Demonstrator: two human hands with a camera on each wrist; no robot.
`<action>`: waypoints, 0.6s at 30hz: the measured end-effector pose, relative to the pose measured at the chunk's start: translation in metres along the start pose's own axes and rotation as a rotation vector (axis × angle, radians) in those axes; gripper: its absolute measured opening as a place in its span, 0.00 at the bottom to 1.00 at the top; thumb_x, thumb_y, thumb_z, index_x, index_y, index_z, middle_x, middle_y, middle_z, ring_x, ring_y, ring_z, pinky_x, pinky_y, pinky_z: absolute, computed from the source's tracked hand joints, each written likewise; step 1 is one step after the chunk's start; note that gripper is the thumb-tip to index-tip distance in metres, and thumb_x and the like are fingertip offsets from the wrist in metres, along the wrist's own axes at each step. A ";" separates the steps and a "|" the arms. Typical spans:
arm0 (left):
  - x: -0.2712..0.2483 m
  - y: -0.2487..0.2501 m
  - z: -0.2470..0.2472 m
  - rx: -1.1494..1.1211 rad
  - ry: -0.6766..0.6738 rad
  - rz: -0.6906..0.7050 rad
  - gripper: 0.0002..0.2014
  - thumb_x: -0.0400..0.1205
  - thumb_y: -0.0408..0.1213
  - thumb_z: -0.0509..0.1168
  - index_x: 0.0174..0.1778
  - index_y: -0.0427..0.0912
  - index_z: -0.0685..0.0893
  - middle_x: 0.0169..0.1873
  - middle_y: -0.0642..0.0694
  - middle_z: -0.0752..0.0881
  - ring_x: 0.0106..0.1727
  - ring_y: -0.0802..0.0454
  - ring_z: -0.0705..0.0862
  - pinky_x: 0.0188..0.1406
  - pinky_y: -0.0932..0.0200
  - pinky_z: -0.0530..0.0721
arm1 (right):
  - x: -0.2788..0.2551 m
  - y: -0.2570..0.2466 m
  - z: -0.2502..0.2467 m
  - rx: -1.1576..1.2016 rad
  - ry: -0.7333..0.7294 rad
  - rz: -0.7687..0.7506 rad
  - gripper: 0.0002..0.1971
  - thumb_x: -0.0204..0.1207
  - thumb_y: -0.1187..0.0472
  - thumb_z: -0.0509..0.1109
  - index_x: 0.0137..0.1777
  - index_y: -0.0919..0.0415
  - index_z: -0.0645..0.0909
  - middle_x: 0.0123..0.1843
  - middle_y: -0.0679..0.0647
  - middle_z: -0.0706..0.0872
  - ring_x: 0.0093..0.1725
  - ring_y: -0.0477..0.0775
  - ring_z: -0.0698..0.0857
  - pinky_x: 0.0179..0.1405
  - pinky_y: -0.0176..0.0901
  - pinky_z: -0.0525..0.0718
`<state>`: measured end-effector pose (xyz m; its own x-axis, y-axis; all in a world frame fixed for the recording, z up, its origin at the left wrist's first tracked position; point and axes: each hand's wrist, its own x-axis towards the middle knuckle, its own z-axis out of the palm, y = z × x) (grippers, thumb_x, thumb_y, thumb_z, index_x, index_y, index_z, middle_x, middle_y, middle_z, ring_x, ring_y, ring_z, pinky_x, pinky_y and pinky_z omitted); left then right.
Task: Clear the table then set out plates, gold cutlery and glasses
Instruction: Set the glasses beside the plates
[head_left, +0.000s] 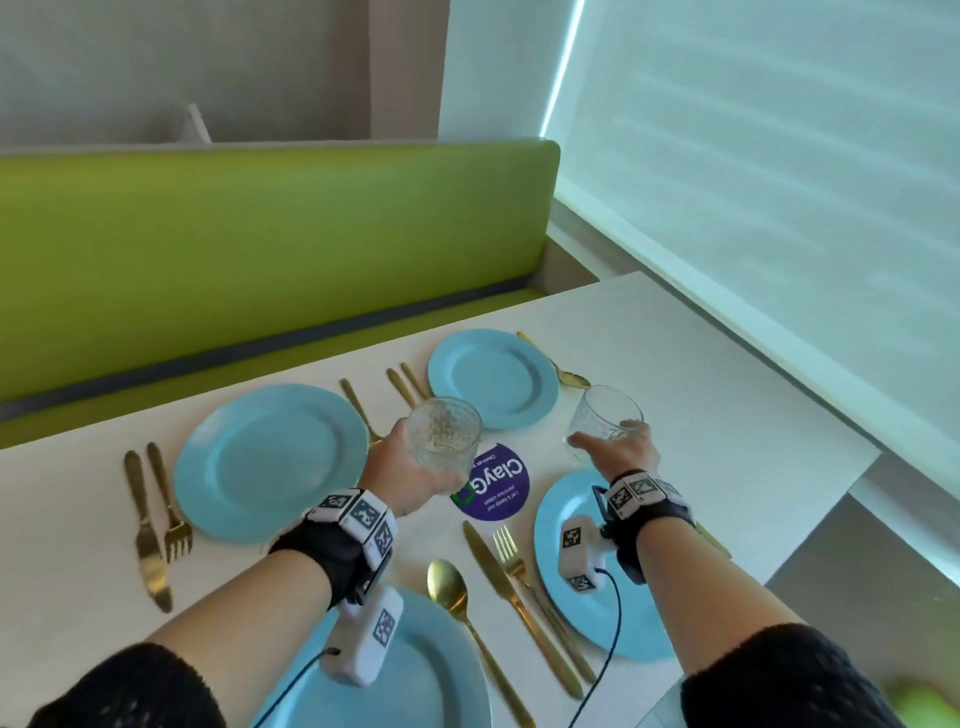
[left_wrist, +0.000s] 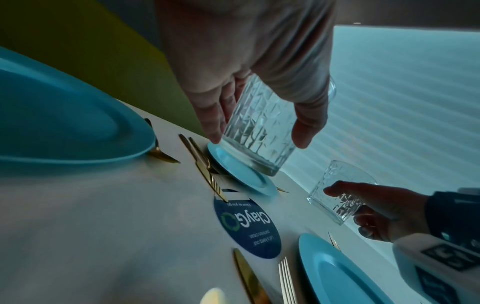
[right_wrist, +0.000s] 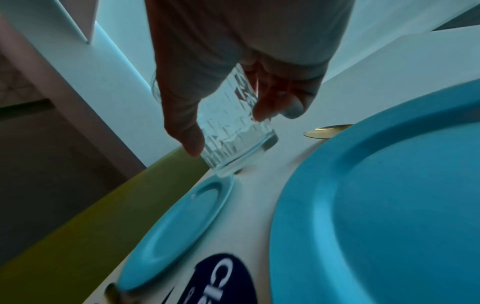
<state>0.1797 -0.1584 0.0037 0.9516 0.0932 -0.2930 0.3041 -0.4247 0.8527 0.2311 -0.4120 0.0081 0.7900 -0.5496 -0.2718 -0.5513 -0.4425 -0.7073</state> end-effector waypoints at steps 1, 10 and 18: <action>0.009 0.001 0.007 0.004 -0.008 -0.004 0.44 0.58 0.44 0.82 0.72 0.48 0.73 0.62 0.50 0.84 0.60 0.52 0.83 0.57 0.62 0.80 | 0.013 0.000 0.001 -0.002 0.001 0.004 0.38 0.61 0.52 0.82 0.69 0.59 0.68 0.65 0.62 0.81 0.66 0.62 0.79 0.60 0.46 0.78; 0.045 0.002 0.048 0.085 -0.044 -0.041 0.45 0.54 0.49 0.82 0.69 0.50 0.73 0.60 0.51 0.86 0.60 0.50 0.85 0.59 0.54 0.86 | 0.072 0.013 0.020 -0.049 -0.011 0.010 0.39 0.59 0.52 0.82 0.69 0.57 0.69 0.65 0.59 0.81 0.65 0.61 0.80 0.61 0.48 0.79; 0.057 -0.001 0.064 0.128 -0.060 -0.058 0.41 0.58 0.46 0.82 0.67 0.47 0.75 0.60 0.49 0.85 0.60 0.50 0.84 0.57 0.60 0.83 | 0.088 0.022 0.030 0.006 0.017 0.025 0.39 0.62 0.55 0.80 0.72 0.56 0.67 0.66 0.60 0.80 0.65 0.61 0.80 0.60 0.45 0.78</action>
<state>0.2312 -0.2102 -0.0414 0.9269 0.0687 -0.3689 0.3468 -0.5319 0.7725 0.2966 -0.4490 -0.0503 0.7714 -0.5723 -0.2782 -0.5688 -0.4242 -0.7046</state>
